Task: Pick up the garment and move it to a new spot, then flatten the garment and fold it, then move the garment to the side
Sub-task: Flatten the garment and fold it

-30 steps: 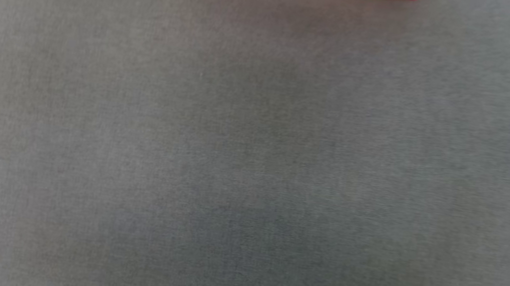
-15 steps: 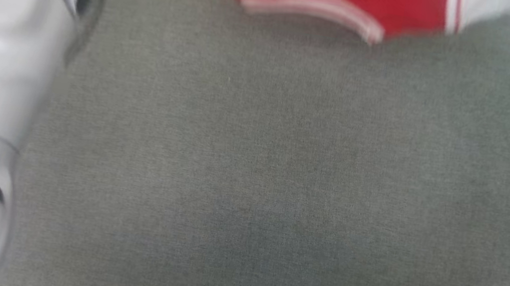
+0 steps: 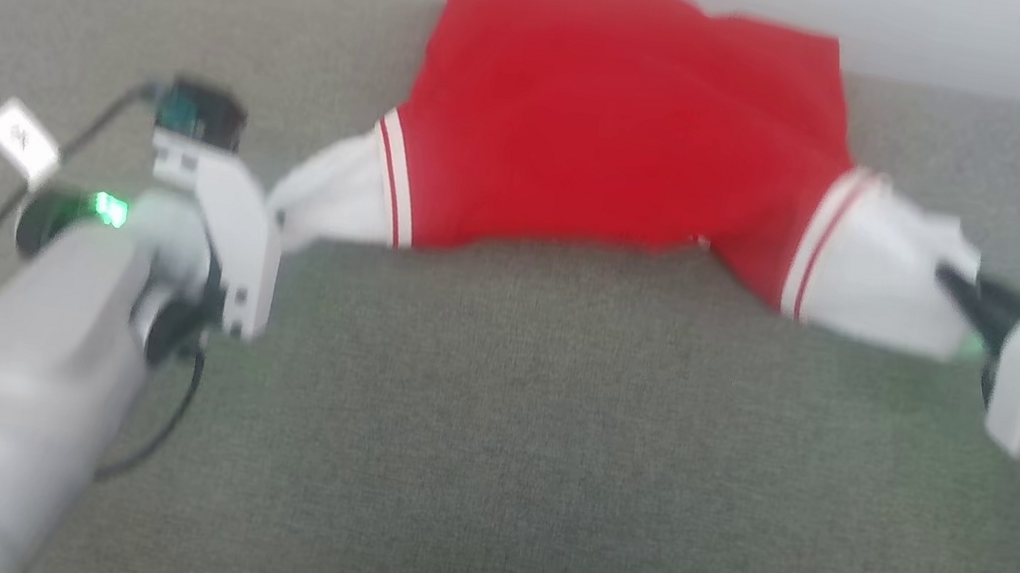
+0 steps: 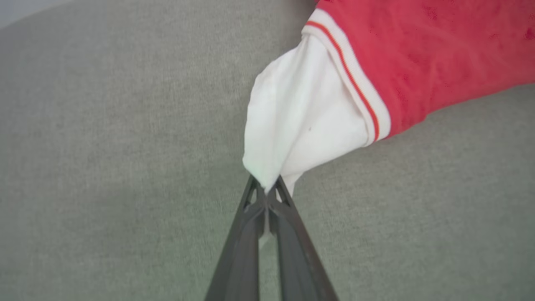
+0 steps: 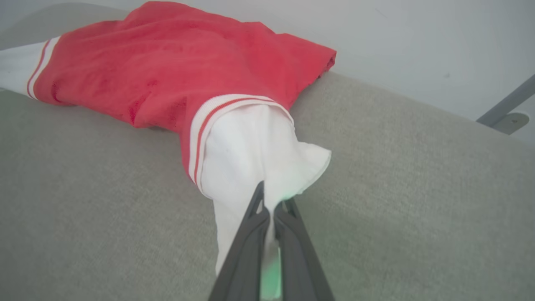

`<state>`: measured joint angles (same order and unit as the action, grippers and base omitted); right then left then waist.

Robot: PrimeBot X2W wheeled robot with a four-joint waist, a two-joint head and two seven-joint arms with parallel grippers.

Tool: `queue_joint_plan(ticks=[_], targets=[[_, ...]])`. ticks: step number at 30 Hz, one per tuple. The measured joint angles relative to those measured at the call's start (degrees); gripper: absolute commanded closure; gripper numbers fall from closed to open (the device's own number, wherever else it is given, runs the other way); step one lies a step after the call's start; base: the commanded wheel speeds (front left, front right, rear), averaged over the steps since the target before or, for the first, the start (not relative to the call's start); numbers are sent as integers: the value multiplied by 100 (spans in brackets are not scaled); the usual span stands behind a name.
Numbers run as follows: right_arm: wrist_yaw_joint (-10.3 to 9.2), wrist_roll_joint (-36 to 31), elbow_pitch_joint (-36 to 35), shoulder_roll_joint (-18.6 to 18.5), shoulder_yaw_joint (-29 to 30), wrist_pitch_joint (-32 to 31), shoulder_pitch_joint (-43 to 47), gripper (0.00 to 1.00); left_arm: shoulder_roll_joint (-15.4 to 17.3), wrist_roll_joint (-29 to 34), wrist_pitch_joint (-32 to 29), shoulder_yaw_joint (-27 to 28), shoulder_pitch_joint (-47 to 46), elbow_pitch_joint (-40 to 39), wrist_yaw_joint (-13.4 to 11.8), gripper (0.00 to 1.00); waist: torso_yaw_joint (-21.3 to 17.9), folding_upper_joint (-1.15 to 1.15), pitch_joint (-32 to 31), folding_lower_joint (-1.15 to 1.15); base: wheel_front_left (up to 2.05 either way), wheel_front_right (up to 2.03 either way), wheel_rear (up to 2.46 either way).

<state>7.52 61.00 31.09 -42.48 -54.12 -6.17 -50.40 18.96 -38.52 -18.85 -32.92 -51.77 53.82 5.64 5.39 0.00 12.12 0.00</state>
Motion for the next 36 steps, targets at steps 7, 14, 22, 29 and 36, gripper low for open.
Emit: queue_joint_plan(ticks=[7,14,22,29,36], targets=[[-1,665,-878,-748,-270,-517,830,100,610,-424,-748,166,1680,-2009,-600,100,-14,0,-398,0,0,0,0],[-2,1168,-1808,-1514,-338,-927,1505,100,1659,-756,-1706,535,3585,-5180,-1938,100,-68,0,-526,0,0,0,0],[-2,1729,-2843,-2403,-345,-1237,2375,100,2412,-772,-2342,802,5215,-7608,-3400,100,-68,0,-379,0,0,0,0],[-2,1552,-2508,-2071,-252,-870,2680,100,2152,-772,-2143,698,5508,-7600,-3554,100,-105,0,-189,0,0,0,0],[0,1122,-1902,-1477,-201,-880,2735,13,1836,-767,-2064,447,5408,-7230,-3401,100,-134,0,-72,0,0,0,0]])
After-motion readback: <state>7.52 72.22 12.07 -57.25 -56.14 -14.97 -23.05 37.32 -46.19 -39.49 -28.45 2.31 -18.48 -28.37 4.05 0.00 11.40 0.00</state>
